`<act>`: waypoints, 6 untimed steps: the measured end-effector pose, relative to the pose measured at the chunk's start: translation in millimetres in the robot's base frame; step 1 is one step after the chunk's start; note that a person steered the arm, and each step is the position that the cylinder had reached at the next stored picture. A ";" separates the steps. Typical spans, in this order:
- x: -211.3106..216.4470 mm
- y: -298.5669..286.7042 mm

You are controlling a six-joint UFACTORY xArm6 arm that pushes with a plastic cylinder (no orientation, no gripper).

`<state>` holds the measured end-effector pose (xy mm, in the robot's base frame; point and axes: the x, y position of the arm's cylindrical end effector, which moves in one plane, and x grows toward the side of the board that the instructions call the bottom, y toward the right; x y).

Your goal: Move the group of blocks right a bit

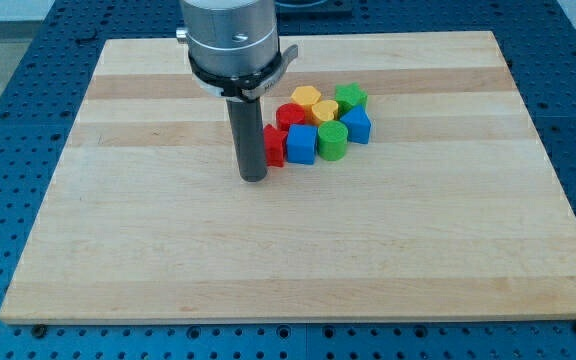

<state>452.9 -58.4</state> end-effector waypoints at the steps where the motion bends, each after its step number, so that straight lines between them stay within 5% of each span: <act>1: -2.5 0.0; 6: -12.3 -32.1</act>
<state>440.7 -90.5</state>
